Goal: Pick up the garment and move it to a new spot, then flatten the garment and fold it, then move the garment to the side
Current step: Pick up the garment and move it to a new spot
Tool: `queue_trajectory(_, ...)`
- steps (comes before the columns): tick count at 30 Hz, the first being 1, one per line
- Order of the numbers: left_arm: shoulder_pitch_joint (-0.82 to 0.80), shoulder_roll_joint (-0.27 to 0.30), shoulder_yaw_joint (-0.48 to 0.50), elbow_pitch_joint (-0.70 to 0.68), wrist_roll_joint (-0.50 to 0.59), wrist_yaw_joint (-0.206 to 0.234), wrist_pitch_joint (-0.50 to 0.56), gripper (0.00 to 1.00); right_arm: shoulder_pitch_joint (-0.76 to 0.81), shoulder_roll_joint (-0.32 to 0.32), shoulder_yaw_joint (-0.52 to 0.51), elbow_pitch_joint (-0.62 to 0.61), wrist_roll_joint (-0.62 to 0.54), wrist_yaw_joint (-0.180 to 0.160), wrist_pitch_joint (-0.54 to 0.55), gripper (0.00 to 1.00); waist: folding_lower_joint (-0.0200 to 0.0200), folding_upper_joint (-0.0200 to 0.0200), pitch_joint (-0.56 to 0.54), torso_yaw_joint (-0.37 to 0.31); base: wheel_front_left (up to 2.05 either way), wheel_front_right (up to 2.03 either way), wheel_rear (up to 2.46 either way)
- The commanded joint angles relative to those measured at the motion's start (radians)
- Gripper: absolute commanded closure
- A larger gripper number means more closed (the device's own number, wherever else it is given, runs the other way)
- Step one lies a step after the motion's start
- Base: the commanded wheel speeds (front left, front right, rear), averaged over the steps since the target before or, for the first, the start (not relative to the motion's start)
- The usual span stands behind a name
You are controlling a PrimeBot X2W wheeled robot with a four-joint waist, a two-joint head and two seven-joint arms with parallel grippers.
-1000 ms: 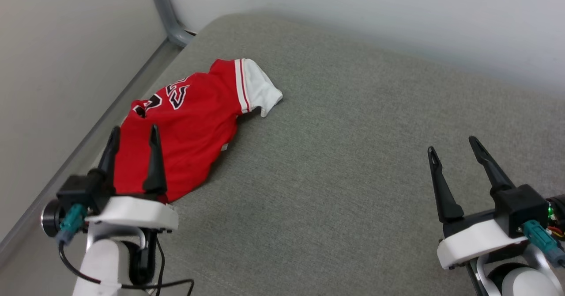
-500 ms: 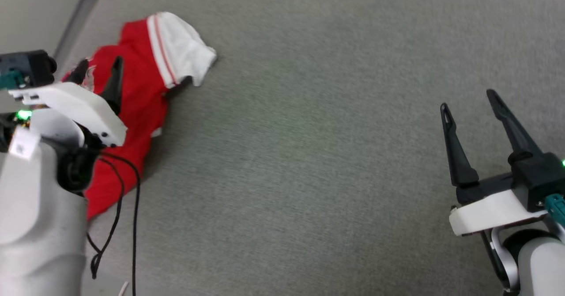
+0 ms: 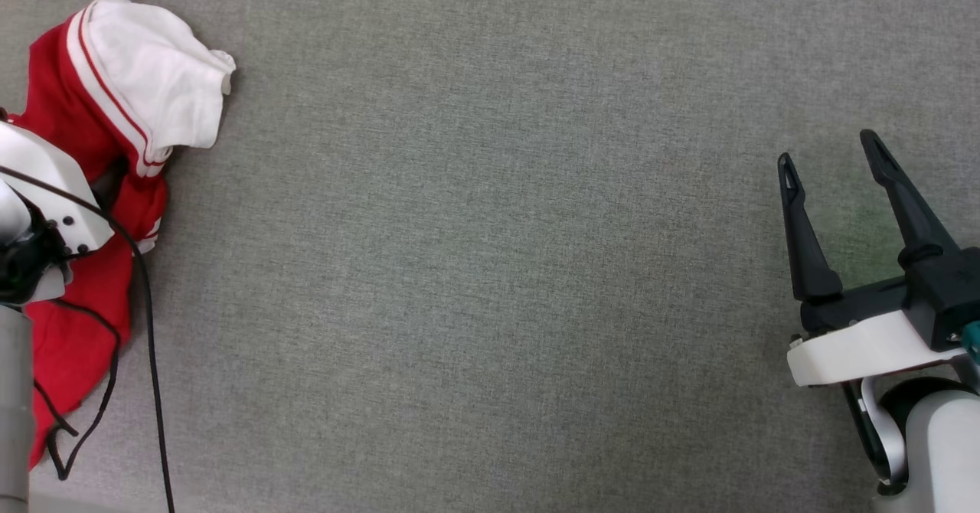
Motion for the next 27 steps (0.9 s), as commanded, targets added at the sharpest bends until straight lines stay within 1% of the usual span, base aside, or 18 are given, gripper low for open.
queue_trajectory(1, 0.033, -0.024, -0.024, 0.052, -0.005, 0.002, 0.049, 0.0, -0.018, 0.004, 0.0, 0.003, 0.005, -0.001, -0.005, 0.0, -0.0001, 0.0, 0.003, -0.005, 0.0, 0.0, 0.0)
queue_trajectory(5, 0.045, -0.047, -0.041, 0.086, -0.036, -0.005, 0.1, 0.0, -0.024, 0.003, -0.002, 0.008, 0.005, -0.001, -0.006, 0.0, -0.0001, 0.0, -0.006, -0.005, 0.0, 0.0, 0.0)
queue_trajectory(6, 0.044, -0.049, -0.043, 0.089, -0.037, -0.006, 0.096, 0.44, -0.025, 0.002, -0.001, 0.011, 0.006, -0.001, -0.007, 0.0, -0.0001, 0.0, -0.01, -0.004, 0.0, 0.0, 0.0)
queue_trajectory(7, 0.045, -0.049, -0.046, 0.092, -0.039, -0.007, 0.093, 1.0, -0.026, 0.001, 0.001, 0.012, 0.006, -0.001, -0.007, 0.0, -0.0001, 0.0, -0.014, -0.004, 0.0, 0.0, 0.0)
queue_trajectory(9, 0.046, -0.049, -0.049, 0.096, -0.043, -0.007, 0.082, 1.0, -0.026, 0.001, 0.003, 0.014, 0.006, -0.001, -0.005, 0.0, -0.0001, 0.0, -0.023, -0.003, 0.0, 0.0, 0.0)
queue_trajectory(14, 0.02, -0.026, -0.032, 0.068, -0.02, 0.0, -0.045, 1.0, -0.011, 0.006, -0.004, 0.022, 0.011, -0.001, -0.007, 0.0, -0.0001, 0.0, -0.066, 0.003, 0.0, 0.0, 0.0)
queue_trajectory(15, 0.007, -0.013, -0.031, 0.043, 0.004, 0.008, -0.137, 1.0, 0.001, 0.011, -0.006, 0.032, 0.014, -0.001, -0.014, 0.0, -0.0001, 0.0, -0.105, 0.009, 0.0, 0.0, 0.0)
queue_trajectory(21, 0.019, -0.029, -0.024, 0.006, 0.042, 0.019, -0.354, 1.0, 0.031, 0.03, -0.012, 0.055, 0.024, -0.001, -0.023, 0.0, -0.0001, 0.0, -0.203, 0.018, 0.0, 0.0, 0.0)
queue_trajectory(27, 0.046, -0.066, -0.027, -0.04, 0.069, 0.035, -0.544, 1.0, 0.062, 0.047, -0.018, 0.076, 0.035, -0.001, -0.036, 0.0, -0.0001, 0.0, -0.297, 0.013, 0.0, 0.0, 0.0)
